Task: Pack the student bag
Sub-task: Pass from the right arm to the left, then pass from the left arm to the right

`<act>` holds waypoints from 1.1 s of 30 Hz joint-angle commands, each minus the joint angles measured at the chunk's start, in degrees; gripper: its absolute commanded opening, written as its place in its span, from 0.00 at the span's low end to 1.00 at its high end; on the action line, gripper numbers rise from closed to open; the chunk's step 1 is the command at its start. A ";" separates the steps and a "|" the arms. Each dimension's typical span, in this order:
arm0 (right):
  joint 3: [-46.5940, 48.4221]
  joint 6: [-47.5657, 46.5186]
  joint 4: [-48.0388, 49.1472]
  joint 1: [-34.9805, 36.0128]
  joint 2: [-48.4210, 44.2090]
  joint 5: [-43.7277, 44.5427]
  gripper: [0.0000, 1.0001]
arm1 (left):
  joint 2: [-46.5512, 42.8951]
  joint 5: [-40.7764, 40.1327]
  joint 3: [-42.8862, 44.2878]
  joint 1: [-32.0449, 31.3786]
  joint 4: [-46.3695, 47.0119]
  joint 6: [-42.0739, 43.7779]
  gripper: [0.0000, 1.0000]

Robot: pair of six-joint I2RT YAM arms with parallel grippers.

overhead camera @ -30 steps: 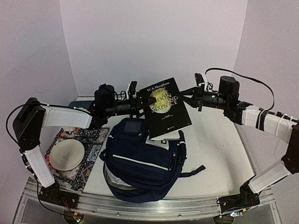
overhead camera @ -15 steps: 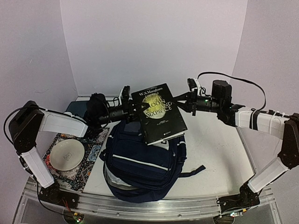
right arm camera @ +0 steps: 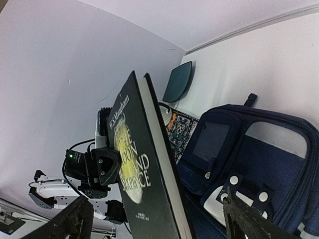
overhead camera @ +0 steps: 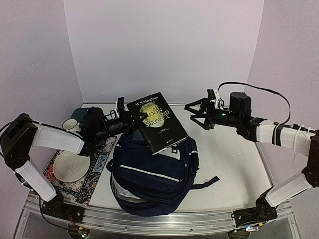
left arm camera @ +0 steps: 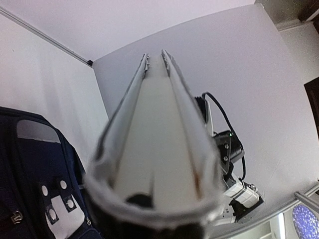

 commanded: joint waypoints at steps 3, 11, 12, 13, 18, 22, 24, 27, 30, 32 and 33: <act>-6.01 1.61 7.71 4.55 -2.71 6.15 0.98 | -6.94 -10.96 0.18 0.92 8.59 1.58 0.00; -11.12 7.26 26.06 10.59 1.52 11.53 0.98 | -6.24 -13.40 2.07 0.91 10.23 0.72 0.00; -11.20 7.88 28.21 10.94 2.18 11.56 0.98 | -6.05 -13.43 2.23 0.92 10.42 0.20 0.00; -10.94 8.33 30.51 11.33 3.06 11.42 0.98 | -5.78 -13.41 2.28 0.92 10.73 -0.24 0.00; -8.15 8.83 33.38 13.24 6.71 10.99 0.98 | -4.23 -12.76 2.15 0.92 13.68 -3.37 0.00; -6.96 10.27 37.74 13.75 9.62 10.86 0.95 | -2.85 -11.74 2.02 0.92 17.64 -6.40 0.00; -6.33 11.59 41.73 13.89 11.40 10.13 0.89 | -2.43 -11.22 1.91 0.92 18.13 -7.18 0.00; -5.18 13.37 46.97 13.91 13.60 8.82 0.75 | -2.27 -11.73 0.99 0.92 18.58 -7.29 0.00; -4.50 13.73 48.81 13.91 14.62 7.94 0.53 | -2.12 -12.14 0.01 0.92 18.61 -7.24 0.00; -4.31 13.47 49.33 13.92 14.87 7.65 0.40 | -2.09 -12.33 -0.66 0.92 18.67 -7.44 0.01; -4.28 13.41 49.57 13.91 14.92 7.64 0.34 | -2.01 -12.46 -0.94 0.92 18.67 -7.46 0.03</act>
